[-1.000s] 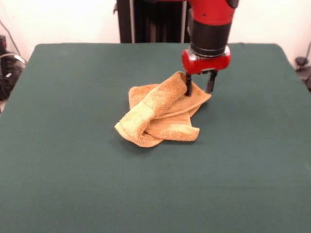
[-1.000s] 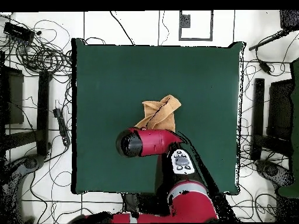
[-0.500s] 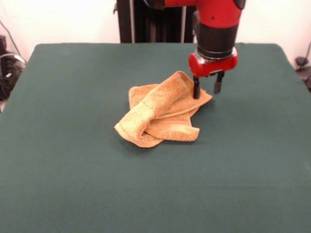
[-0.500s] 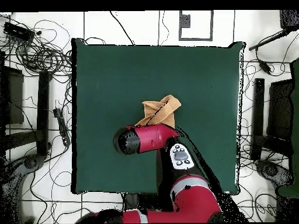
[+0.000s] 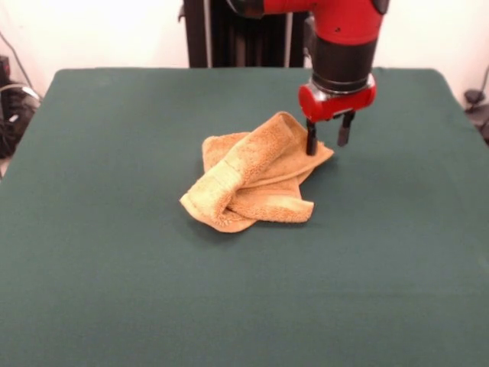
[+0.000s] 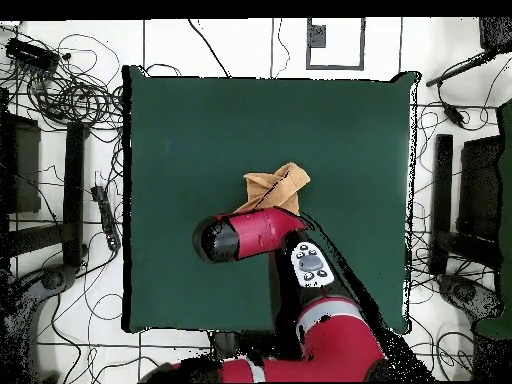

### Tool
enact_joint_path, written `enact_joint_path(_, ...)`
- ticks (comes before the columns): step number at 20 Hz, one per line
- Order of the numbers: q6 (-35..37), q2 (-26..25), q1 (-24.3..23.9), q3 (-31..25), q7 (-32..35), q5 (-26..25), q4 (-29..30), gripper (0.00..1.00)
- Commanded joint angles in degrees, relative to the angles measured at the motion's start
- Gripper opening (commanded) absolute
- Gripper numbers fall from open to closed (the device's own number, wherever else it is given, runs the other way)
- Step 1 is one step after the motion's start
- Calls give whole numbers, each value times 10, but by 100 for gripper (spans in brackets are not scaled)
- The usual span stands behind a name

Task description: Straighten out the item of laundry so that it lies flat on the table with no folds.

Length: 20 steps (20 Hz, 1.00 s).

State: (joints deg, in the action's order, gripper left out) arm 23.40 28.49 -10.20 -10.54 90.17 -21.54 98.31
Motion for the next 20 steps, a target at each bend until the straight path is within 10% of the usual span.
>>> enact_joint_path(1,55,11,-3,-74,-52,-27,-23,100)
enact_joint_path(20,74,25,-51,-99,-73,-47,-14,100)
